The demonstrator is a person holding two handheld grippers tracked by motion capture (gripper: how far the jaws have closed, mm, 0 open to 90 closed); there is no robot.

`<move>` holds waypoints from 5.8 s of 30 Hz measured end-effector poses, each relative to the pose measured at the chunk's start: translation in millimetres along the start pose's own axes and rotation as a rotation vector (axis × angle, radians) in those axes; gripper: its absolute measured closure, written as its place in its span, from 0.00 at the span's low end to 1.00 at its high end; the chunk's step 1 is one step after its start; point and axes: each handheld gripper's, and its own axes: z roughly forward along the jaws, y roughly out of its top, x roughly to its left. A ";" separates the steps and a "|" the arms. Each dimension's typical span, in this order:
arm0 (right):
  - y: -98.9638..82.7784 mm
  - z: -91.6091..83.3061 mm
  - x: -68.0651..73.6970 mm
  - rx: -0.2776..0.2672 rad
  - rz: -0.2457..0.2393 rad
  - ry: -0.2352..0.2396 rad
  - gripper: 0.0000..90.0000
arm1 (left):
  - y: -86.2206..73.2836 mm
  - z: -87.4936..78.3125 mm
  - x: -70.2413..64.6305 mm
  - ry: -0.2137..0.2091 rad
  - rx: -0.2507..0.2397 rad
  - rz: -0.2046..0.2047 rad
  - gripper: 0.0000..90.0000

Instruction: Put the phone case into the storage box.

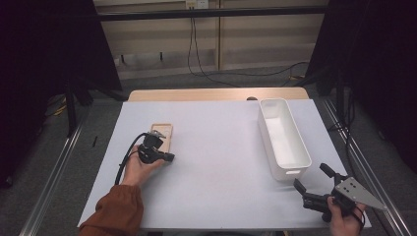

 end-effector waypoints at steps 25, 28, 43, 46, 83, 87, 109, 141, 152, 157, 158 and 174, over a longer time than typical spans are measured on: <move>0.2 0.1 0.3 0.000 -0.004 0.008 0.00 | -10.2 -9.5 7.7 -0.007 0.004 -0.010 1.00; 0.1 0.2 0.3 0.001 -0.004 0.008 0.00 | -10.9 -9.7 7.8 -0.008 0.002 -0.012 1.00; 0.3 0.7 1.0 0.002 -0.003 0.009 0.00 | -14.5 -14.2 8.2 0.004 -0.032 -0.034 1.00; 0.4 0.5 1.0 0.001 -0.005 0.008 0.00 | -13.8 -19.3 7.5 -0.001 -0.076 -0.030 1.00; 0.6 1.3 0.6 -0.001 -0.003 0.013 0.00 | -15.0 -59.2 -5.7 0.130 -0.431 0.062 0.06; 0.5 1.1 0.5 -0.002 -0.003 0.012 0.00 | -16.5 -62.9 5.3 0.176 -0.455 0.001 0.09; 0.9 1.6 1.0 0.000 -0.007 0.011 0.00 | -19.6 -85.3 50.5 0.217 -0.315 -0.075 0.07; 2.5 13.1 1.9 0.000 -0.010 0.045 0.00 | 1.5 -46.2 81.1 0.197 -0.058 -0.151 0.29; 2.4 13.0 2.0 -0.001 -0.009 0.045 0.00 | 6.8 -33.9 87.2 0.205 0.010 -0.168 0.46; 2.3 13.2 1.9 0.000 -0.008 0.044 0.00 | 6.8 -30.3 87.7 0.209 0.027 -0.149 0.57; 2.3 13.2 1.9 0.000 -0.008 0.044 0.00 | 6.8 -29.2 87.0 0.206 0.034 -0.150 0.57; 2.3 13.3 2.2 0.002 -0.011 0.046 0.00 | 7.6 -26.3 88.6 0.204 0.045 -0.177 0.74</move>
